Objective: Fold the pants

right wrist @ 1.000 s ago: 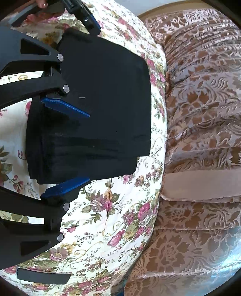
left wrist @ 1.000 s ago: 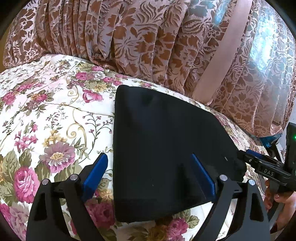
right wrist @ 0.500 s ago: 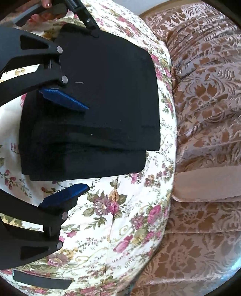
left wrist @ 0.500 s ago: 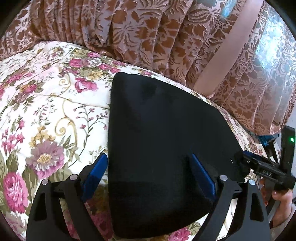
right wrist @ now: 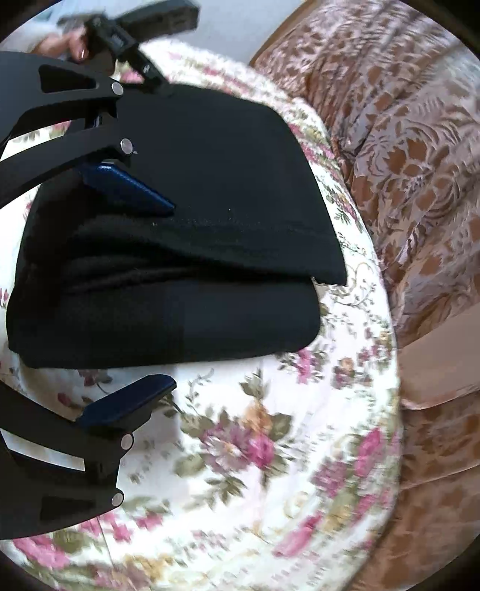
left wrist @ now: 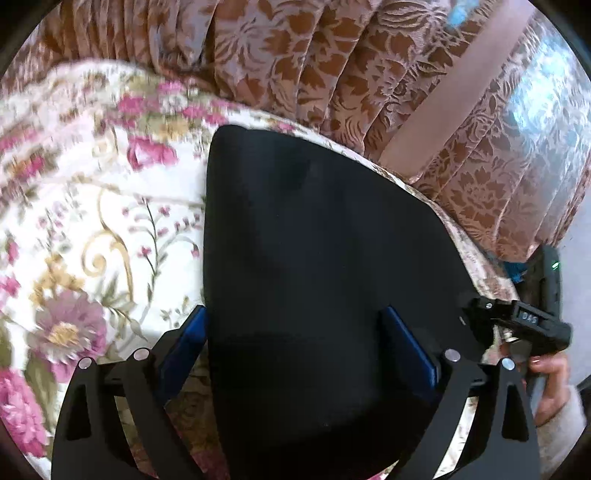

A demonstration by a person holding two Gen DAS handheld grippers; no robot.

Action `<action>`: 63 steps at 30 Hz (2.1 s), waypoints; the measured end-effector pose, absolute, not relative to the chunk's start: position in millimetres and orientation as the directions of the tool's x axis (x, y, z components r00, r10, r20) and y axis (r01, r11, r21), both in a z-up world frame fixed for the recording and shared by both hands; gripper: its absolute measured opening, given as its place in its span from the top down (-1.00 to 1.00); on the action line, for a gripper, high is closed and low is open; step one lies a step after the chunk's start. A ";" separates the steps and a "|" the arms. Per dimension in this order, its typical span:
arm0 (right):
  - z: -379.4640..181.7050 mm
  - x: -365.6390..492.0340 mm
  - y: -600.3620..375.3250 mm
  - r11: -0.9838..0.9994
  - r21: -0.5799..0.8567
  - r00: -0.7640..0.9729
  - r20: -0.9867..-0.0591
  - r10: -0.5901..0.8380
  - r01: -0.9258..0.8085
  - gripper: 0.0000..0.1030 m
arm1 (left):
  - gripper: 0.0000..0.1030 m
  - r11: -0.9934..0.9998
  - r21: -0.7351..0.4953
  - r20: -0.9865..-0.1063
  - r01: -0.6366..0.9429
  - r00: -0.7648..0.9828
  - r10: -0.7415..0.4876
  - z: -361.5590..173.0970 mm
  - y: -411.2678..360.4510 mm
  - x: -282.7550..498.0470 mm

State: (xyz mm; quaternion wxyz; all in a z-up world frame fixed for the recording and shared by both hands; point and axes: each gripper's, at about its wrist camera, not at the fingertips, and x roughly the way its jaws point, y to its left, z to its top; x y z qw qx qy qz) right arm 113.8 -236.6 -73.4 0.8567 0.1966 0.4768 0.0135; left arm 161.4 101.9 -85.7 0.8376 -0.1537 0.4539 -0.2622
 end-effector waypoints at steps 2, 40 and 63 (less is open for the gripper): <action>-81.1 114.5 -242.2 0.888 0.425 0.535 -0.798 0.277 0.175 -0.65 | -0.82 0.781 -0.561 -0.666 0.274 0.411 -0.623 -94.0 105.8 164.9; -7.4 222.1 -179.5 0.985 0.175 0.777 -0.618 0.120 -0.014 0.15 | 0.29 0.886 -0.244 -0.605 0.395 0.651 -0.457 -6.6 93.1 271.7; -67.6 276.8 -207.3 0.980 0.152 0.773 -0.634 -0.001 0.126 -0.42 | -0.46 0.946 -0.196 -0.605 0.258 0.727 -0.324 -67.8 90.1 292.5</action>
